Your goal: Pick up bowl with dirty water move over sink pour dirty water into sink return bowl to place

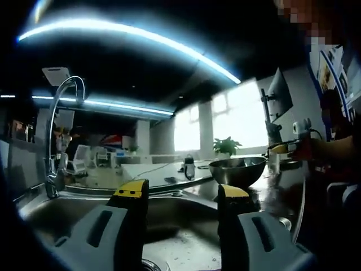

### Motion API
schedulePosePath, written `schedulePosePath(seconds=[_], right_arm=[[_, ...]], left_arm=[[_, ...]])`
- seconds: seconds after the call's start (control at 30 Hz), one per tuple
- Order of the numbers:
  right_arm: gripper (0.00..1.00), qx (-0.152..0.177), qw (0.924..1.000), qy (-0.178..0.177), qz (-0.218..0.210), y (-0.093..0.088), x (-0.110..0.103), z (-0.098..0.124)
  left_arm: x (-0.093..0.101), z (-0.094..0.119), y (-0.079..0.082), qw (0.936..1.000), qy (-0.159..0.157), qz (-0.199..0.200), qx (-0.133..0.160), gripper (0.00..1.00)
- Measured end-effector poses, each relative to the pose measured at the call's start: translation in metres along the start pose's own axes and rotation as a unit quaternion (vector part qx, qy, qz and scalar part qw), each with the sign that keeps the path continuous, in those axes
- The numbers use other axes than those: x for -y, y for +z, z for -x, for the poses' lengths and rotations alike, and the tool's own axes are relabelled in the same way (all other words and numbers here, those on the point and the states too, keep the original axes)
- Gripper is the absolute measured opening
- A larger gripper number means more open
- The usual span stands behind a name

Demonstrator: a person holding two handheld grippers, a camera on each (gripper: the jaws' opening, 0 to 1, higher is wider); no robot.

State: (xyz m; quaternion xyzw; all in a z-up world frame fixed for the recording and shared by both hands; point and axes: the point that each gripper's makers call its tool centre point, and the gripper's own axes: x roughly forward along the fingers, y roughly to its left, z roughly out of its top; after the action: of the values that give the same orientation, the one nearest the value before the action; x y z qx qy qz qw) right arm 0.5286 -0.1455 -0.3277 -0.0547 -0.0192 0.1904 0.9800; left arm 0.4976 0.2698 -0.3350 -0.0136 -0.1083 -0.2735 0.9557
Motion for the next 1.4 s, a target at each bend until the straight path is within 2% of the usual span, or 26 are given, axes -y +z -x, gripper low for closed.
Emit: schedulePosePath(seconds=[0.07, 0.3, 0.4, 0.53, 0.6, 0.67, 0.7, 0.73, 0.77, 0.8, 0.93, 1.03, 1.2, 1.27, 1.4], right_arm=[[0.55, 0.022, 0.9994, -0.003, 0.025, -0.001, -0.002, 0.001], [0.55, 0.051, 0.9985, 0.008, -0.019, -0.012, -0.004, -0.004], [0.52, 0.059, 0.9982, 0.011, -0.002, -0.011, -0.007, -0.003], [0.5, 0.045, 0.9985, 0.025, -0.017, -0.019, -0.009, -0.003], [0.5, 0.052, 0.9977, 0.028, -0.032, -0.017, -0.007, -0.002], [0.45, 0.061, 0.996, 0.032, -0.056, -0.014, -0.008, 0.0], [0.4, 0.067, 0.9955, 0.038, -0.055, -0.012, -0.01, 0.001], [0.29, 0.077, 0.9943, 0.048, -0.057, -0.008, -0.016, 0.003], [0.24, 0.078, 0.994, 0.052, -0.056, -0.007, -0.019, 0.005], [0.23, 0.083, 0.9939, 0.053, -0.048, -0.005, -0.023, 0.005], [0.34, 0.047, 0.9971, 0.05, -0.031, -0.019, -0.021, -0.001], [0.35, 0.05, 0.9968, 0.053, -0.033, -0.018, -0.022, 0.0], [0.38, 0.051, 0.9969, 0.051, -0.032, -0.018, -0.02, 0.0], [0.43, 0.05, 0.9972, 0.047, -0.028, -0.018, -0.018, -0.001], [0.64, 0.048, 0.9979, 0.038, -0.02, -0.019, -0.011, -0.003]], left_arm=[[-0.003, 0.0, 0.001, 1.0, 0.005, 0.005, 0.002, 0.48], [-0.003, 0.0, 0.001, 1.0, 0.007, 0.004, 0.002, 0.48], [-0.005, 0.002, 0.005, 0.9998, 0.012, 0.008, 0.013, 0.48], [-0.006, 0.001, 0.005, 0.9997, 0.017, 0.006, 0.013, 0.48], [-0.007, 0.001, 0.005, 0.9997, 0.022, 0.005, 0.013, 0.48], [-0.009, 0.002, 0.007, 0.9994, 0.029, 0.002, 0.019, 0.48], [-0.01, 0.002, 0.009, 0.9993, 0.031, 0.004, 0.022, 0.48], [-0.011, 0.002, 0.01, 0.9991, 0.029, 0.01, 0.027, 0.48], [-0.01, 0.002, 0.012, 0.9989, 0.027, 0.019, 0.032, 0.49], [-0.009, 0.001, 0.015, 0.9985, 0.019, 0.03, 0.042, 0.49], [-0.009, 0.0, 0.012, 0.9985, 0.018, 0.04, 0.033, 0.48], [-0.008, -0.001, 0.009, 0.9988, 0.018, 0.038, 0.026, 0.47], [-0.008, -0.001, 0.01, 0.9989, 0.021, 0.031, 0.03, 0.46], [-0.009, -0.002, 0.009, 0.999, 0.022, 0.03, 0.025, 0.46], [-0.01, -0.003, 0.007, 0.999, 0.025, 0.03, 0.02, 0.46]])
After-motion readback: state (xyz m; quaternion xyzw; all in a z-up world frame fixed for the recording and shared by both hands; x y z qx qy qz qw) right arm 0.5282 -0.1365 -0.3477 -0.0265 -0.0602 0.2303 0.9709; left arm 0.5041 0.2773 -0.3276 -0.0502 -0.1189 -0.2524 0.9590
